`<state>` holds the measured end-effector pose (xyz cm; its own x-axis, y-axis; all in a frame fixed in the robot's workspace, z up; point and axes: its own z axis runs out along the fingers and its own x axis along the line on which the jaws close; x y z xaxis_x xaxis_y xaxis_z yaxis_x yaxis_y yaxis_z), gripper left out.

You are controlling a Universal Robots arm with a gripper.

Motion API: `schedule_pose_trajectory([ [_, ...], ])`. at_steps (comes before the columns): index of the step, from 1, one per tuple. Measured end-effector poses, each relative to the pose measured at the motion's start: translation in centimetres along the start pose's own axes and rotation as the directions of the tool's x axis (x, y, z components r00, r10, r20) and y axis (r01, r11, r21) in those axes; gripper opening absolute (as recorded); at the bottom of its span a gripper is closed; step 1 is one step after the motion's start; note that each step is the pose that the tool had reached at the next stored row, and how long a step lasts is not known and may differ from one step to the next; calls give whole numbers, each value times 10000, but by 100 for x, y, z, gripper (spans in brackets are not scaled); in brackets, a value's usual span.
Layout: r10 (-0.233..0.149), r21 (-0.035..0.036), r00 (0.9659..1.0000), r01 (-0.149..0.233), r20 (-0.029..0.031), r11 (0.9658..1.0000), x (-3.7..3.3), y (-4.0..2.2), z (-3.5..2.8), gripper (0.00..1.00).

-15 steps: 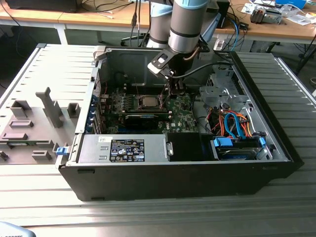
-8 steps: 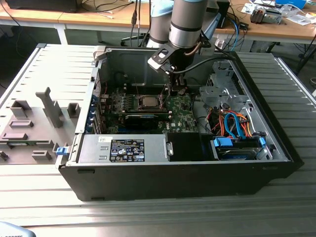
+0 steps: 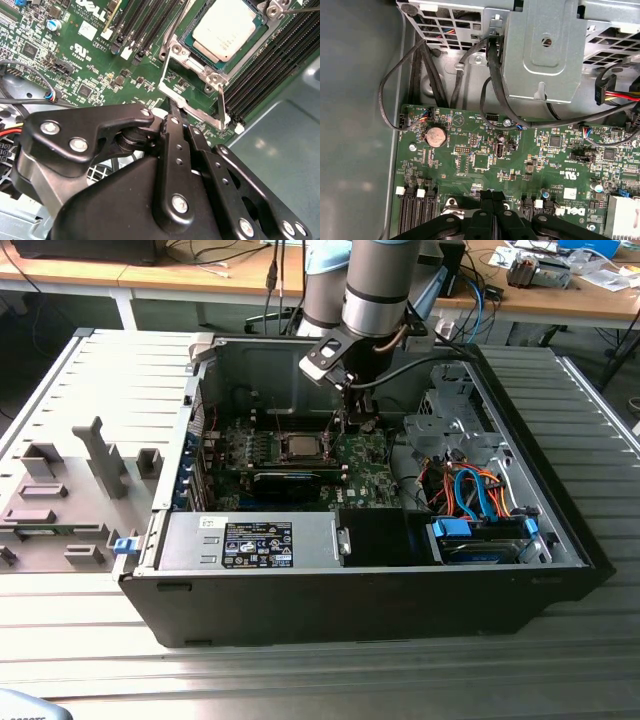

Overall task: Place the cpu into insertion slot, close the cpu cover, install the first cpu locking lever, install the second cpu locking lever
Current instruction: 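Close the cpu cover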

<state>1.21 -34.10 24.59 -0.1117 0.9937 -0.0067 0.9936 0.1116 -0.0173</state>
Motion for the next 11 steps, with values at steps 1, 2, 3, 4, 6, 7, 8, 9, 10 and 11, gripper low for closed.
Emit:
schedule_pose_trajectory([
  [1, 0, 0, 10000, 0, 0, 10000, 0, 0, -1, 11],
  [2, 0, 0, 10000, 0, 0, 10000, 0, 0, -1, 11],
  [3, -1, 0, 10000, 1, 0, 10000, 0, 0, -1, 11],
  [4, -1, 0, 10000, 1, 0, 10000, 0, -4, -2, 11],
  [6, 0, 1, 10000, 0, 0, 10000, 2, -18, -2, 11],
  [7, 0, 0, 10000, 0, 1, 10000, 2, -27, -2, 11],
  [8, 0, 0, 10000, 0, 1, 10000, 5, -51, -1, 11],
  [9, 1, 0, 10000, -1, 0, 10000, 7, -66, -1, 11],
  [10, 0, 0, 10000, 0, 0, 10000, 8, -73, -1, 11],
  [11, 0, 0, 10000, 0, 1, 10000, 9, -80, 0, 11],
])
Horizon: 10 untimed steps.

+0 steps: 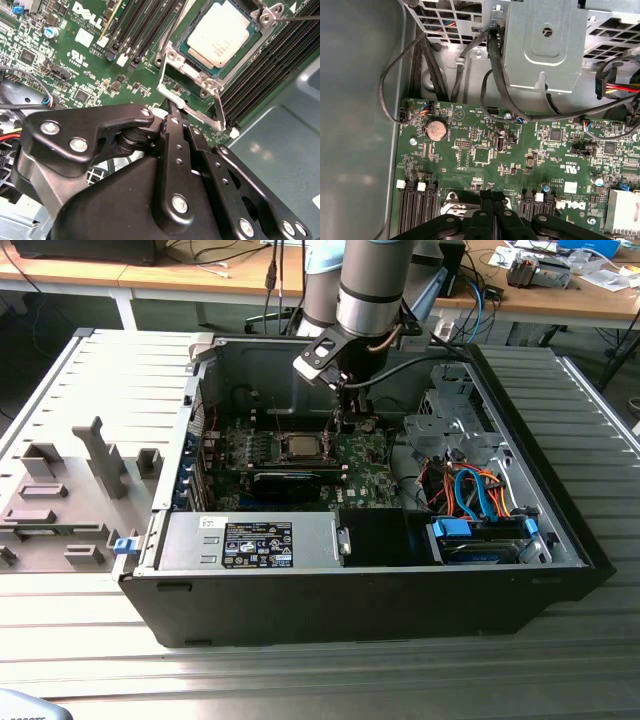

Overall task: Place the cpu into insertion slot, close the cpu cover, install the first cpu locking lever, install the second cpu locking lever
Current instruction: 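Close the cpu cover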

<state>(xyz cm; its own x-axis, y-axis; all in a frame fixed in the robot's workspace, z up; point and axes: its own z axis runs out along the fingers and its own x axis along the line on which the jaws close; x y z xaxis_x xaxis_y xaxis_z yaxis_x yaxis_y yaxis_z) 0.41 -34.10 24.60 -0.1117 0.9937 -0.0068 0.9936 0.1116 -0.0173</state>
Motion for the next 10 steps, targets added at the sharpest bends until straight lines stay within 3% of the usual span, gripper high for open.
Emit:
schedule_pose_trajectory([
  [10, 0, 1, 10000, 0, 0, 10000, 6, -55, 1, 11],
])
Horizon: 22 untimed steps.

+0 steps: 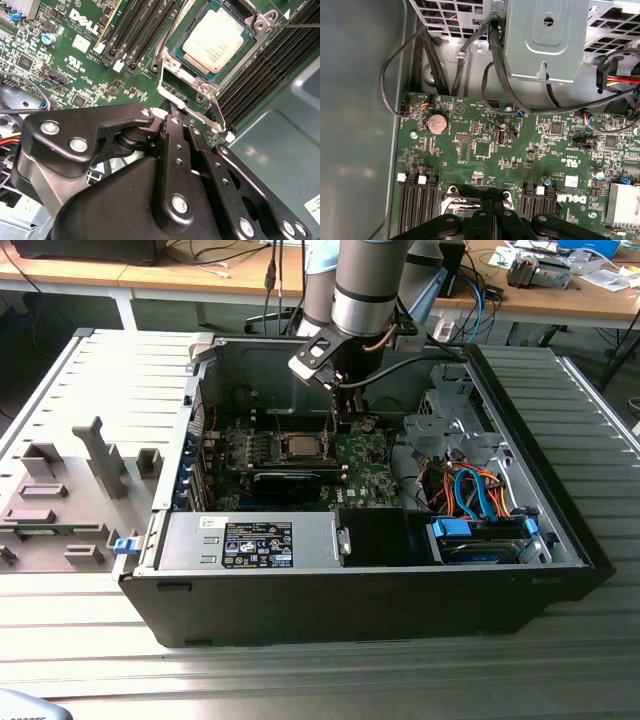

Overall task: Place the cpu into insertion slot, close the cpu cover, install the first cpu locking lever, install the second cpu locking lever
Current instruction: 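Close the cpu cover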

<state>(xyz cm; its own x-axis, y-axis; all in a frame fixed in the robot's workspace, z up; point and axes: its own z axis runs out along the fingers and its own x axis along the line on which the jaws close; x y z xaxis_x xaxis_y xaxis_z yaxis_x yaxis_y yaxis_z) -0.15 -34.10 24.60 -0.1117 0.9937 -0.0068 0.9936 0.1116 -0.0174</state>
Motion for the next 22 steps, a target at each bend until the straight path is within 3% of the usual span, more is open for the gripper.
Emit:
schedule_pose_trajectory([
  [22, 0, 0, 10000, 0, -1, 10000, 12, -106, 4, 11],
])
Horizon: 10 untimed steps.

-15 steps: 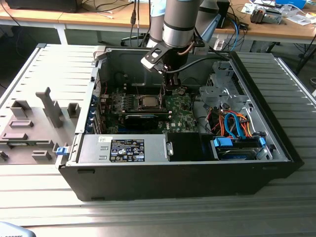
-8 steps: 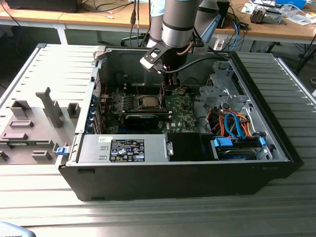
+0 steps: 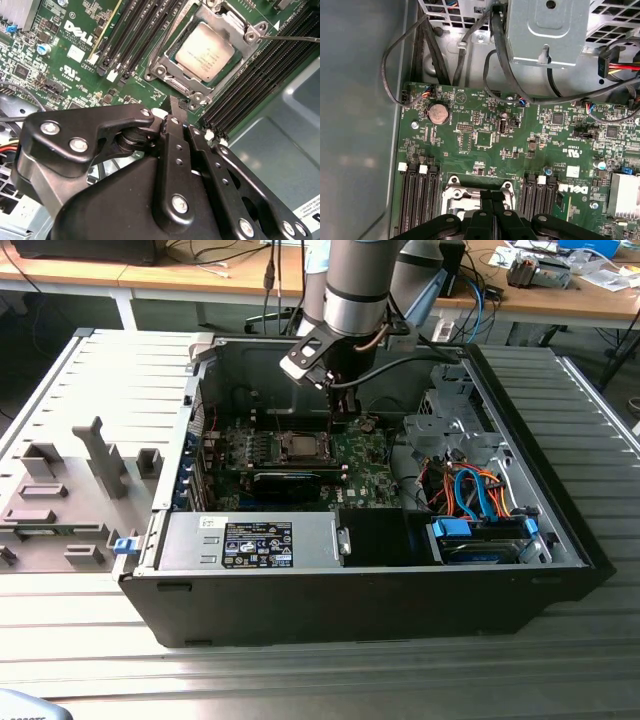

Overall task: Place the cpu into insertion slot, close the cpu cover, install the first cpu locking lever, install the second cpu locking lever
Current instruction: 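Close the cpu cover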

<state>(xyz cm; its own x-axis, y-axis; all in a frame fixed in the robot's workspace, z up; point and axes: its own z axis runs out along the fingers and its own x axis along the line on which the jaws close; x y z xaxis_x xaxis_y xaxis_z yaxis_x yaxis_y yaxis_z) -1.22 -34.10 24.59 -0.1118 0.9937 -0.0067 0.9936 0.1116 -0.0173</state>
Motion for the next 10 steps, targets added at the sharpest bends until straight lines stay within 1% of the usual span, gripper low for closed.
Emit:
schedule_pose_trajectory([
  [10, 1, 0, 10000, -1, 0, 10000, 7, -61, 3, 11],
])
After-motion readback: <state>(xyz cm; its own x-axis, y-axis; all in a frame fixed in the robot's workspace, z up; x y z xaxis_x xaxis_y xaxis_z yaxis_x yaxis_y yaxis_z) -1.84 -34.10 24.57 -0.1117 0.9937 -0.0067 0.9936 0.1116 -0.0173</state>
